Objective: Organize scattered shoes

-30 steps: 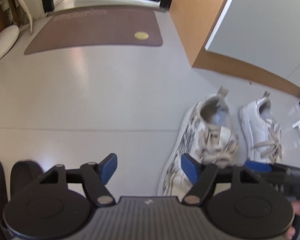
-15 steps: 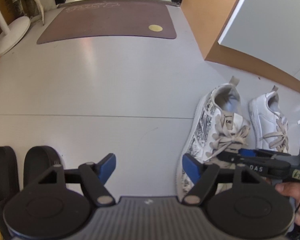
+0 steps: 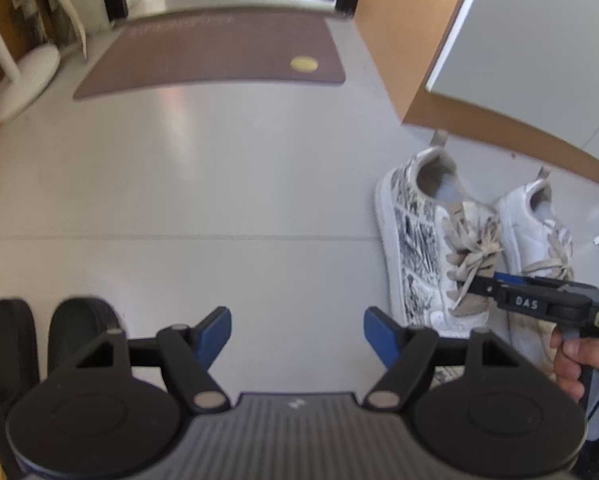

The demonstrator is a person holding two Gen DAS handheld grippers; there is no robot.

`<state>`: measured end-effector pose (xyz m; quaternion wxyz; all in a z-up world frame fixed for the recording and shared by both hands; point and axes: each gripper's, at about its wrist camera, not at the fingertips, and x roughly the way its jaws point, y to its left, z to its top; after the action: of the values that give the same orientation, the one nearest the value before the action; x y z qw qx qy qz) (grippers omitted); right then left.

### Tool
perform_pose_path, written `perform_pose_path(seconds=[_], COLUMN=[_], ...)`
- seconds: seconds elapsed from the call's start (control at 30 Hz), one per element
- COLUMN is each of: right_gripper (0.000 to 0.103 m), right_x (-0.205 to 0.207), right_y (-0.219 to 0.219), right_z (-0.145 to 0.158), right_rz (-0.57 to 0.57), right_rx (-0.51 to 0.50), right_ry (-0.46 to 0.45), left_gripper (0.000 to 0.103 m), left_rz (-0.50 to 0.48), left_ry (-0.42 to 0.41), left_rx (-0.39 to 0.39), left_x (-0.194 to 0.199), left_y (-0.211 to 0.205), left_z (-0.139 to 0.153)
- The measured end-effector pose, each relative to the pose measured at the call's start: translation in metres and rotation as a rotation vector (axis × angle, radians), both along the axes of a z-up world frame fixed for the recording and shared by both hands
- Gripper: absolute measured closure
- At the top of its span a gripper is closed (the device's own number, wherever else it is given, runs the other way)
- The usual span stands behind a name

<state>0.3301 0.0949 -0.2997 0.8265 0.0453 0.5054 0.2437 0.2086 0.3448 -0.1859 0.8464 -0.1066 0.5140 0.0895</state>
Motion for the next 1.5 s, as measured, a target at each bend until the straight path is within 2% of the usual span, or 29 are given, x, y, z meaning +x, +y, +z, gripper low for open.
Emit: perform_pose_path(seconds=[0.17,0.27,0.47,0.67,0.87,1.07,1.13,1.2,1.27,1.5], right_gripper=[0.074,0.082,0.086,0.086,0.087,0.085,0.08,0.068,0.061,0.051], right_x=[0.006,0.004,-0.01,-0.024,-0.026,-0.019,-0.022,-0.025,-0.027,-0.034], right_y=[-0.01,-0.012,-0.017,-0.03,-0.037,-0.044,-0.047,-0.049,-0.054,-0.085], right_z=[0.004,0.005,0.006,0.009,0.01,0.015,0.021,0.026,0.037,0.082], right_rz=[-0.056,-0.074,-0.137,-0.297,-0.324,-0.37,-0.363,-0.351,-0.329,-0.33], right_rx=[-0.041,-0.058,-0.111,-0.161,-0.194,-0.162,-0.157,-0.152,-0.141,-0.149], right_ry=[-0.042,-0.045,-0.069,-0.052,-0.069,0.014,0.035,0.055,0.072,0.09], left_gripper=[0.028,0.028,0.027,0.028,0.027,0.027,0.027,0.027,0.027,0.027], left_rz=[-0.001,-0.004,-0.009,-0.014,-0.021,-0.003,0.024,0.032,0.041,0.001], left_ry=[-0.009,-0.006,-0.006,0.006,0.008,-0.004,-0.019,-0.025,-0.03,-0.069], left_rx=[0.008,0.009,0.009,0.013,0.025,0.038,0.023,0.024,0.024,0.04], left_x=[-0.002,-0.004,-0.004,-0.004,-0.001,0.004,0.007,0.012,0.018,0.057], left_y=[-0.005,-0.007,-0.017,-0.021,-0.025,-0.024,-0.025,-0.03,-0.035,-0.077], left_z=[0.007,0.008,0.01,0.013,0.021,0.028,0.035,0.043,0.051,0.094])
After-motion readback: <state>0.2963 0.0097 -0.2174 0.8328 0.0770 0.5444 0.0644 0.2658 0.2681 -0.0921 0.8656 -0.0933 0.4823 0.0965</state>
